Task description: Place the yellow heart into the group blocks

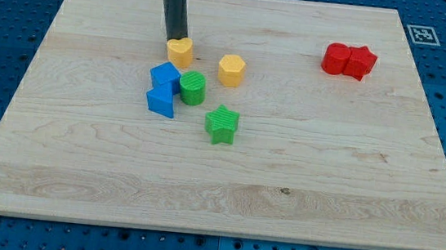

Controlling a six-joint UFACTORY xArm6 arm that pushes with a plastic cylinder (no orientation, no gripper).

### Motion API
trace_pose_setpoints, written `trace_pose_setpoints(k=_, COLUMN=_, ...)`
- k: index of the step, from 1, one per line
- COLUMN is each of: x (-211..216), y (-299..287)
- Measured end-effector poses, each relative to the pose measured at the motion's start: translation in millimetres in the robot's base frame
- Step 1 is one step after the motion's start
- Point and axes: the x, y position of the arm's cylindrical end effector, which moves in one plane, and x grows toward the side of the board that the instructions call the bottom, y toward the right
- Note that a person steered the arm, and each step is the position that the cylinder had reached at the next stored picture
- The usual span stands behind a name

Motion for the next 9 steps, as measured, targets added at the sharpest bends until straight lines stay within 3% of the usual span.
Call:
trace_pose_setpoints(k=1, x=-20, y=19)
trace_pose_setpoints(k=3, x=6, y=44)
trace_pose_setpoints(k=4, x=30, y=24)
trace_pose_setpoints(k=5, x=26, y=14)
trace_pose_setpoints(k=6, x=-12, y=13)
trace_pose_setpoints(k=7, x=-20, y=-26)
trace_pose_setpoints(k=8, x=-15, y=-75)
trace_pose_setpoints(k=9, x=6, y=-79)
